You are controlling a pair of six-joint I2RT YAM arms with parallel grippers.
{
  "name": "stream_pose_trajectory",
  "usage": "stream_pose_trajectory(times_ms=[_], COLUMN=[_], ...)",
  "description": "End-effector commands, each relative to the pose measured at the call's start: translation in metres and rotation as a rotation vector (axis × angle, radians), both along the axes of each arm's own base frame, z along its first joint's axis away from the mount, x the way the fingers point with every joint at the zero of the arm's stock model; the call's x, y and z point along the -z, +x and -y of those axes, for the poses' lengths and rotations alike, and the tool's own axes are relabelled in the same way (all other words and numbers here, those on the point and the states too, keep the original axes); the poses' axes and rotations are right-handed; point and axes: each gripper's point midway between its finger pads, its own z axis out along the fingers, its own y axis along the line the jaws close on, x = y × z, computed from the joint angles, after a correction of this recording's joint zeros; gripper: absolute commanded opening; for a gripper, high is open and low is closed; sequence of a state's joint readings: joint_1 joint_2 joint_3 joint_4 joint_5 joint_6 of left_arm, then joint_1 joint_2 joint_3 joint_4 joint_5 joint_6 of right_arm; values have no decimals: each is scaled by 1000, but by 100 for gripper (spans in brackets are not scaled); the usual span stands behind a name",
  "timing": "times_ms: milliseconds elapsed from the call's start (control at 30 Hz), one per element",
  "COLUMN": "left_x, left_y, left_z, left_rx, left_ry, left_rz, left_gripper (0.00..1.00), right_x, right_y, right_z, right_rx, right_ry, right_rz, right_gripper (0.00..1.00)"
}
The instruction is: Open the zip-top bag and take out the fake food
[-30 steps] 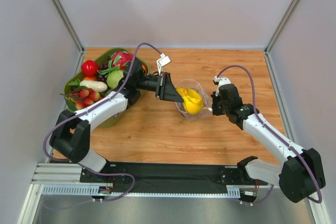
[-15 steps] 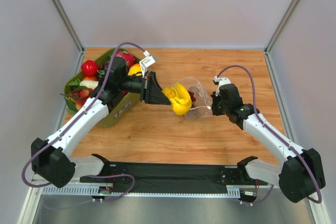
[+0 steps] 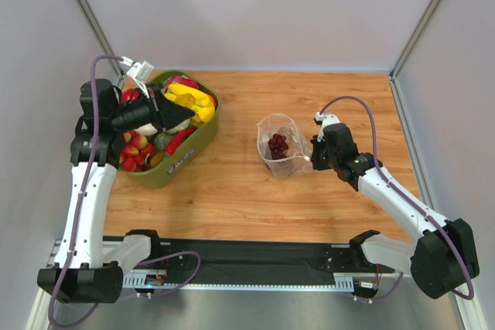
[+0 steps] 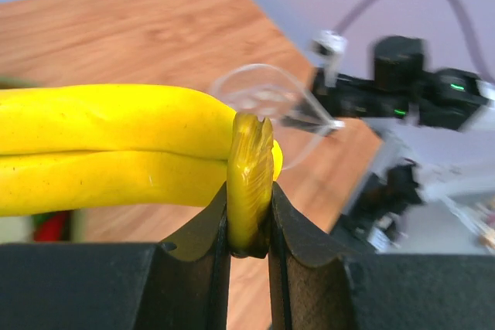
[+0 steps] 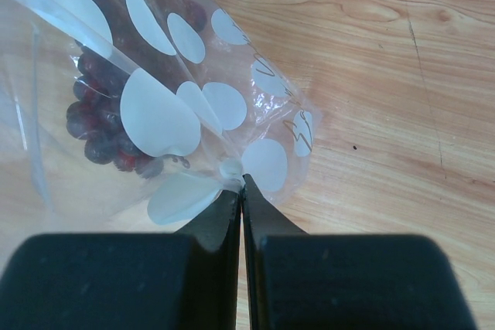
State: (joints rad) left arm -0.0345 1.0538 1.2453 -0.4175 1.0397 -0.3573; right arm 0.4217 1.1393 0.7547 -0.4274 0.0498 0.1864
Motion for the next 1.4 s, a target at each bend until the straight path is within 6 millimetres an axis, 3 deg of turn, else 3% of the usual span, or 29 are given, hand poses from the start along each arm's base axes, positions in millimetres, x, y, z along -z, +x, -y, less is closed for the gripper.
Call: stream_pose_trajectory(times_ms=[0, 167, 300, 700, 1033, 1133, 1233, 1267, 1367], left_x=[19, 29, 33, 72, 100, 103, 96, 94, 88], left_y=[24, 36, 44, 71, 74, 74, 71, 70, 67], left_z=[-57, -103, -120, -150, -155, -155, -154, -154, -150], left_rx=[-355, -588, -648, -740, -729, -731, -735, -736, -724], left_ry=[205, 339, 364, 399, 427, 430, 423, 420, 407], left_rz=[0, 42, 79, 23, -68, -85, -77, -74, -57], left_gripper=[0, 0, 0, 0, 0, 10, 36, 49, 71], right_x=[-22, -21, -21, -21, -22, -22, -22, -22, -21], right_y=[9, 9, 8, 7, 9, 7, 6, 6, 6], right_z=[-4, -4, -6, -7, -8, -12, -12, -12, -13], right_rx=[-4, -6, -12, -28, -28, -52, -54, -54, -55], right_ry=[29, 29, 37, 35, 37, 55, 52, 52, 56], right_rz=[53, 51, 46, 46, 49, 41, 42, 41, 37], right_gripper=[0, 0, 0, 0, 0, 0, 0, 0, 0])
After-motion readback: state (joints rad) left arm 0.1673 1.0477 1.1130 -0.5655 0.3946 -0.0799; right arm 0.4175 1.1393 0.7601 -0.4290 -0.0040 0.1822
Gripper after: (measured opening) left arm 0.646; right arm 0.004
